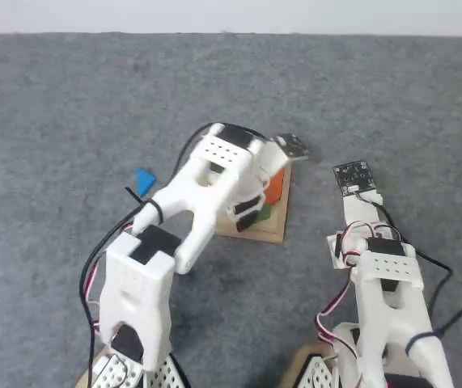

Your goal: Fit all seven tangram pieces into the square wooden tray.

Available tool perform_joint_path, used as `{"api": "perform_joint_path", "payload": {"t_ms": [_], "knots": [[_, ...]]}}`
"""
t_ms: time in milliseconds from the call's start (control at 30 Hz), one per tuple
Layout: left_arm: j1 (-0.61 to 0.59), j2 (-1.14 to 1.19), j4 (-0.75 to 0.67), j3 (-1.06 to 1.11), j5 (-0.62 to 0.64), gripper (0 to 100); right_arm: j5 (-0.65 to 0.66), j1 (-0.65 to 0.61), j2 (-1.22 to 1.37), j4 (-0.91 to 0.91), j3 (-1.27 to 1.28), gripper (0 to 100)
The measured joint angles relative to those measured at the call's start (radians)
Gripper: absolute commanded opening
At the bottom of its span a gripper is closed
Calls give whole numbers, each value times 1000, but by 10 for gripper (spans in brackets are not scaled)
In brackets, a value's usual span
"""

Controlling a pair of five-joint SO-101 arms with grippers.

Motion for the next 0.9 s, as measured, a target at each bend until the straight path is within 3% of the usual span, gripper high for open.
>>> {"api": "perform_joint_path", "payload": {"t_ms": [267,433,667,900], "knots": [[-98,-63,8,-38,14,160,-3,2,-2,-2,0,20],[-92,-112,43,-118,48,161,-3,-2,-2,-3,0,20],[31,-146,61,-123,152,161,-60,92,-100,26,0,20],[109,-138,-35,-8,213,161,-77,112,-356,49,75,22]]}}
